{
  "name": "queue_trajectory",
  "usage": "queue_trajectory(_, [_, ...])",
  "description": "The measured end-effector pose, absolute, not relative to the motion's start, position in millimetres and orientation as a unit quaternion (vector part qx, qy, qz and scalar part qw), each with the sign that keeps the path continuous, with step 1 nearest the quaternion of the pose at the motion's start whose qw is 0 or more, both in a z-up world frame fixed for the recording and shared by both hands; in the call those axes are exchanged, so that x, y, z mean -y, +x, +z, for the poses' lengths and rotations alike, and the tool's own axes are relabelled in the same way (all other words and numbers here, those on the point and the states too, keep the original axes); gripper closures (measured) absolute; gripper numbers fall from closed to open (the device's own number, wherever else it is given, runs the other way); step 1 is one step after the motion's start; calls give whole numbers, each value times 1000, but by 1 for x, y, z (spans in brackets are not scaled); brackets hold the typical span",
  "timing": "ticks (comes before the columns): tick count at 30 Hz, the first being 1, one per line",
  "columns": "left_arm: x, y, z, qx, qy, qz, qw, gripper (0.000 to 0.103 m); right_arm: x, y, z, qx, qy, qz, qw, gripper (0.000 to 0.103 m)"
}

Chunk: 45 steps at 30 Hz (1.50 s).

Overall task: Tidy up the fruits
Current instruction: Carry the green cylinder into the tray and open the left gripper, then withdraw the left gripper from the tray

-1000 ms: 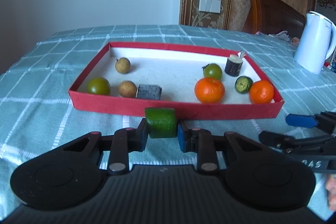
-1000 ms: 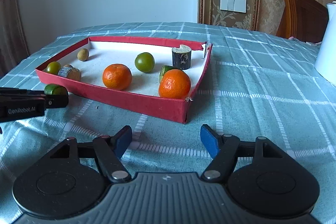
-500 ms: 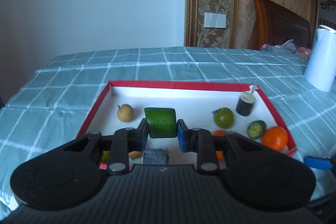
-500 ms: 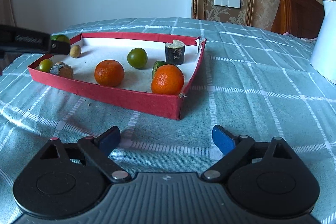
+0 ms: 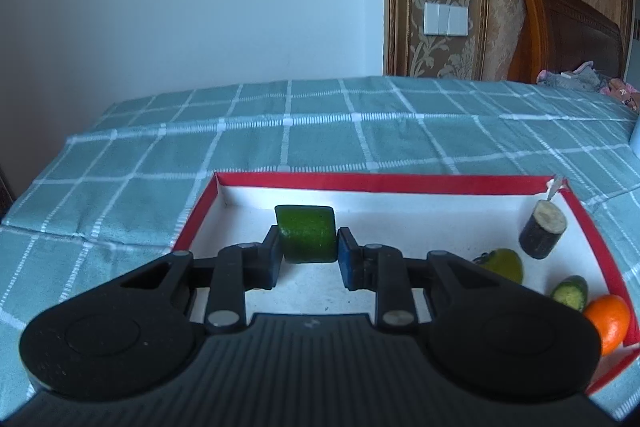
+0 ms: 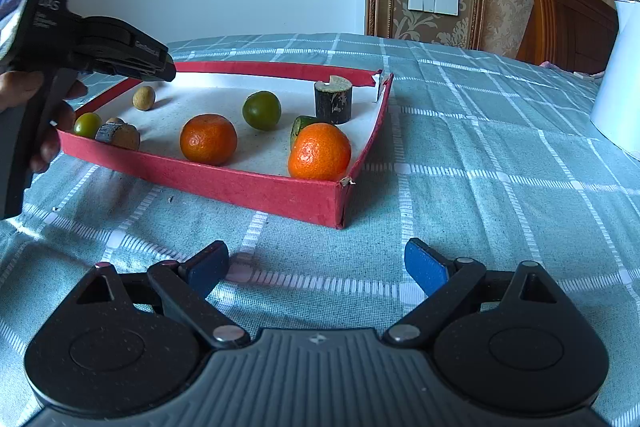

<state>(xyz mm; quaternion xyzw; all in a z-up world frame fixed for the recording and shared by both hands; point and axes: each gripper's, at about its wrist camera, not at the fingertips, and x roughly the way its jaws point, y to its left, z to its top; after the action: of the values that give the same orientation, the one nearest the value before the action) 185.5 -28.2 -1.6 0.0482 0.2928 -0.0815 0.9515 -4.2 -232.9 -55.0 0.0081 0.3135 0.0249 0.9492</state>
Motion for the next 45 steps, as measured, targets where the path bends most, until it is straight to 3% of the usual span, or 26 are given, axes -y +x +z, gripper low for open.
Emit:
queue_trajectory(7, [22, 204, -21, -332, 26, -80, 940, 77, 233, -4, -55, -313, 8, 25, 949, 7])
queue_trajectory(15, [24, 201, -23, -323, 29, -76, 943, 75, 233, -4, -55, -313, 8, 25, 949, 7])
queue_trajectory(21, [20, 201, -23, -327, 20, -64, 943, 56, 233, -4, -55, -314, 8, 25, 949, 7])
queue_trajectory(23, [19, 199, -23, -326, 20, -64, 943, 55, 233, -4, -55, -314, 8, 25, 949, 7])
queue_trajectory(27, [21, 196, -24, -322, 34, -54, 945, 42, 233, -5, -55, -314, 8, 25, 949, 7])
queue_trajectory(32, [19, 192, -23, -324, 31, -53, 944, 40, 233, -5, -55, -314, 8, 25, 949, 7])
queue_trajectory(40, [17, 168, -13, -300, 35, -50, 952, 20, 233, -5, -54, -314, 8, 25, 949, 7])
queue_trajectory(45, [14, 140, 0, -274, 40, -46, 960, 14, 233, -5, -54, -314, 8, 25, 949, 7])
